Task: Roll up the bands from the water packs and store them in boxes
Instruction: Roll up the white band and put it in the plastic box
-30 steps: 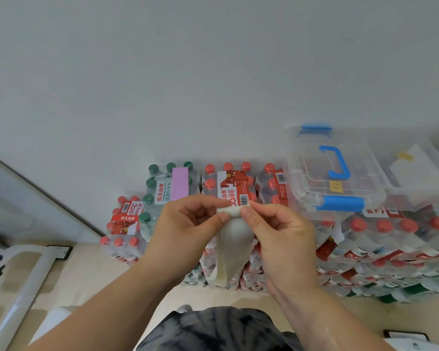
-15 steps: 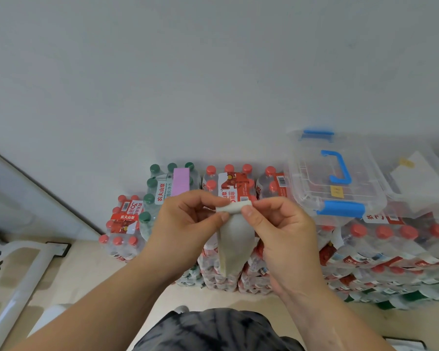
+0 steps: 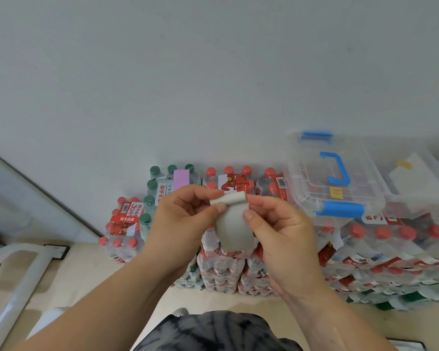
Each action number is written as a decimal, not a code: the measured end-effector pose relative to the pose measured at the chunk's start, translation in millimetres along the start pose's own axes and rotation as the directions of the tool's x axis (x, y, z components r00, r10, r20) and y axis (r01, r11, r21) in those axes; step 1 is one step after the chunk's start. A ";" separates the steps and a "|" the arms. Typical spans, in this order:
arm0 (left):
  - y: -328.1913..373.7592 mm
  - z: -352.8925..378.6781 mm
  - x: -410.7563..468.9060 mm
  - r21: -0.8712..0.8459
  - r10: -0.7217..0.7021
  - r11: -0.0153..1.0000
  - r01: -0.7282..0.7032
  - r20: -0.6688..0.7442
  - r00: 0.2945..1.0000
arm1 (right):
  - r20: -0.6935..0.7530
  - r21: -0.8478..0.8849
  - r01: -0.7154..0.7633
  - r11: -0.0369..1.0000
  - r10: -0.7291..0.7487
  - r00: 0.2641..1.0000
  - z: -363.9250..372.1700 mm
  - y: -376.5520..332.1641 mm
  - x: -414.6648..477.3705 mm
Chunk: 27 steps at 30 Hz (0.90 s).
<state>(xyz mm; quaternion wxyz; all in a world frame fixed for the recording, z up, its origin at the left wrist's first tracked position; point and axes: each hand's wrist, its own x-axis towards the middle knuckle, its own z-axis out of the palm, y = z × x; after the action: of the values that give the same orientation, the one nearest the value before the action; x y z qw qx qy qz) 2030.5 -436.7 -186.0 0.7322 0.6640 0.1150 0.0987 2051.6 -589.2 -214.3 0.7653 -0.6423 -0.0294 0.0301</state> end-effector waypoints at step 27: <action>-1.5 5.1 13.6 0.008 -0.051 0.999 0.051 -0.005 0.999 | 0.197 -0.238 -0.032 0.971 0.081 0.977 -16.6 3.0 24.6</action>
<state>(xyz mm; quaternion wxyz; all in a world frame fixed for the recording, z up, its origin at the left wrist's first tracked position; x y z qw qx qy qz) 2045.0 -437.7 -187.6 0.7315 0.6636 0.1341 0.0809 2077.4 -602.9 -219.9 0.6762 -0.7218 -0.0931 0.1143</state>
